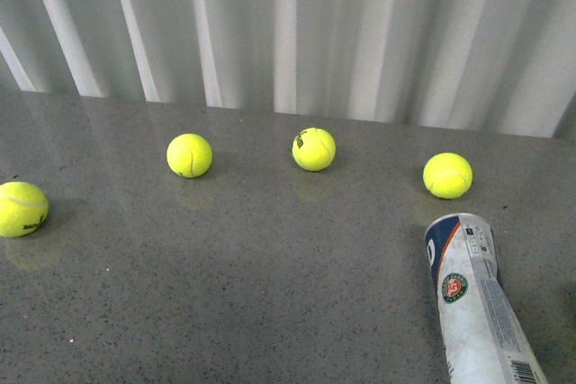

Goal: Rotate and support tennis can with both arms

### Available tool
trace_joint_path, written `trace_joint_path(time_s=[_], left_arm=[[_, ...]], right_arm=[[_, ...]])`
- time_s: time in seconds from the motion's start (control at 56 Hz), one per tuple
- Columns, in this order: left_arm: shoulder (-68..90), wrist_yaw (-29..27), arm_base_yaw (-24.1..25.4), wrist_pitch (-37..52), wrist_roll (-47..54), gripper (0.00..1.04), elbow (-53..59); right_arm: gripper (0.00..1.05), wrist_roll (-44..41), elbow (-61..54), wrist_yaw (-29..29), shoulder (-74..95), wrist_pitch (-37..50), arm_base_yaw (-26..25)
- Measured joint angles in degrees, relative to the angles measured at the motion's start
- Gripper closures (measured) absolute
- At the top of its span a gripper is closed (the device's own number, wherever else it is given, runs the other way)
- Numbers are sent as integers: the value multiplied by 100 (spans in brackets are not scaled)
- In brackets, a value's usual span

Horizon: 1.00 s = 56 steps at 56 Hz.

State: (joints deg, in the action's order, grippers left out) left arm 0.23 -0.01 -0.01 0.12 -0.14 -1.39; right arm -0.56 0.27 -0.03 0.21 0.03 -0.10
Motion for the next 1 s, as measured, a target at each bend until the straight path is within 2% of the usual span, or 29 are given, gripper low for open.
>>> trace_joint_path(time_s=[1.001], left_arm=[[0, 0, 0, 0, 0, 7, 0]], right_arm=[[7, 0, 0, 0, 0, 0, 0]])
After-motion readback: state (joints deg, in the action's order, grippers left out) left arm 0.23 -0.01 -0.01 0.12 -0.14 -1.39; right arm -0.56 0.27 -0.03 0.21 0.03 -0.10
